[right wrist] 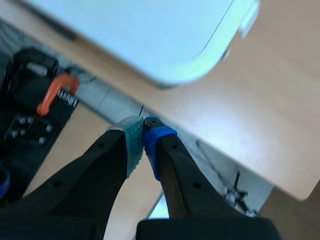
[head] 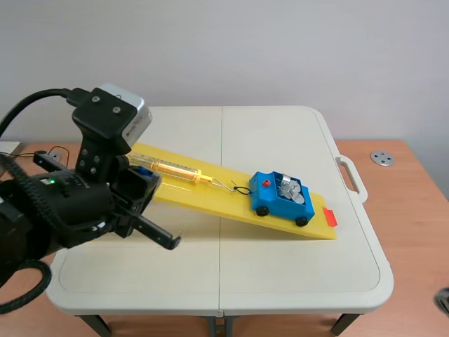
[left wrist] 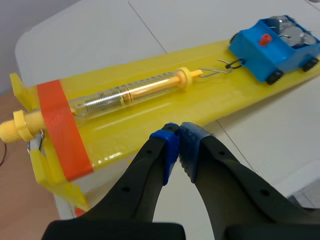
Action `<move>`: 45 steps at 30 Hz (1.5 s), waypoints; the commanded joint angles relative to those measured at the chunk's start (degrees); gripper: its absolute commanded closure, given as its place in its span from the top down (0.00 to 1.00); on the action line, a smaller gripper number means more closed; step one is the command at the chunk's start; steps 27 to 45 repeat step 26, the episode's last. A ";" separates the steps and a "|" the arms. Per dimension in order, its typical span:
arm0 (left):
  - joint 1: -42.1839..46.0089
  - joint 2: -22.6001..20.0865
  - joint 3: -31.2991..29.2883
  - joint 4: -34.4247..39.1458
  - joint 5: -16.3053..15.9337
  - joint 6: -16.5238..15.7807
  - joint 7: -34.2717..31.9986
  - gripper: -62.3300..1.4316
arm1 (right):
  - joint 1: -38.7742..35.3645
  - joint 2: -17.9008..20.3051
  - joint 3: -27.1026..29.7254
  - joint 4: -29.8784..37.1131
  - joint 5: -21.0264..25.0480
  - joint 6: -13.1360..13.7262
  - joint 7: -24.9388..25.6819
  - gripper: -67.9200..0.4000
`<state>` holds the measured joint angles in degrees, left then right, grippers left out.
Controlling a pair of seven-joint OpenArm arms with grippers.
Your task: Place the four metal weights on the blue cart on the ramp.
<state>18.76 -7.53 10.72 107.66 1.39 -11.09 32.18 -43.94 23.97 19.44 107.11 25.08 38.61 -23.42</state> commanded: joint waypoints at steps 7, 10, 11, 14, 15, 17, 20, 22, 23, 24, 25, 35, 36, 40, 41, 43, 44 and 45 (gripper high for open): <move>12.13 -1.27 -1.42 11.98 -4.04 0.17 -3.82 0.51 | 9.22 -1.29 2.99 6.21 7.67 4.11 7.67 0.31; 14.58 -1.25 -1.42 13.27 -5.09 0.20 -4.15 0.77 | 11.58 -2.60 2.71 6.21 10.23 4.11 7.69 0.57; 15.13 -1.25 -1.42 13.51 -5.09 0.20 -4.42 0.86 | 12.28 -2.93 2.45 6.21 10.62 4.11 7.72 0.66; 16.52 -1.20 -1.42 13.64 -5.09 0.31 -5.68 1.00 | 13.88 -3.85 1.40 6.21 11.39 4.11 7.76 0.85; 16.79 -1.07 -1.42 13.64 -5.09 0.48 -5.79 1.00 | 14.27 -4.00 0.92 6.21 11.47 4.11 7.74 0.89; 16.81 -1.07 -1.42 13.64 -5.07 1.44 -5.79 1.00 | 14.29 -4.02 -0.15 6.21 11.47 4.11 7.93 0.96; 16.76 -1.07 -1.44 13.64 -5.03 3.04 -6.49 1.00 | 14.27 -4.02 -1.99 6.21 11.41 4.11 8.15 0.97; 16.76 -1.07 -1.53 13.64 -5.03 3.06 -7.28 1.00 | 14.27 -4.02 -3.13 6.21 11.41 4.11 8.17 0.97; 16.76 -1.07 -1.53 13.64 -5.03 3.06 -7.28 1.00 | 14.27 -4.02 -3.58 6.21 11.41 4.11 8.17 0.97; 16.76 -1.07 -1.53 13.64 -5.03 3.06 -7.30 1.00 | 14.27 -4.02 -4.02 6.21 11.41 4.11 8.15 0.97; 16.74 -1.07 -1.53 13.64 -5.03 3.06 -7.32 1.00 | 14.27 -4.02 -4.37 6.21 11.39 4.11 8.15 0.97; 16.74 -1.07 -1.53 13.64 -5.03 3.06 -7.56 1.00 | 14.27 -4.02 -4.68 6.21 11.39 4.11 8.15 0.97; 16.74 -1.07 -1.53 13.64 -5.03 3.06 -7.56 1.00 | 14.27 -4.02 -4.68 6.21 11.39 4.11 8.15 0.97; 16.74 -1.07 -1.53 13.64 -5.03 3.06 -7.56 1.00 | 14.27 -4.02 -4.68 6.21 11.39 4.11 8.15 0.97; 16.74 -1.07 -1.53 13.64 -5.03 3.06 -7.56 1.00 | 14.27 -4.02 -4.68 6.21 11.39 4.11 8.15 0.97; 16.74 -1.07 -1.53 13.64 -5.03 3.06 -7.56 1.00 | 14.27 -4.02 -4.68 6.21 11.39 4.11 8.15 0.97; 16.74 -1.07 -1.53 13.64 -5.03 3.06 -7.56 1.00 | 14.27 -4.02 -4.68 6.21 11.39 4.11 8.15 0.97; 16.74 -1.07 -1.53 13.64 -5.03 3.06 -7.56 1.00 | 14.27 -4.02 -4.68 6.21 11.39 4.11 8.15 0.97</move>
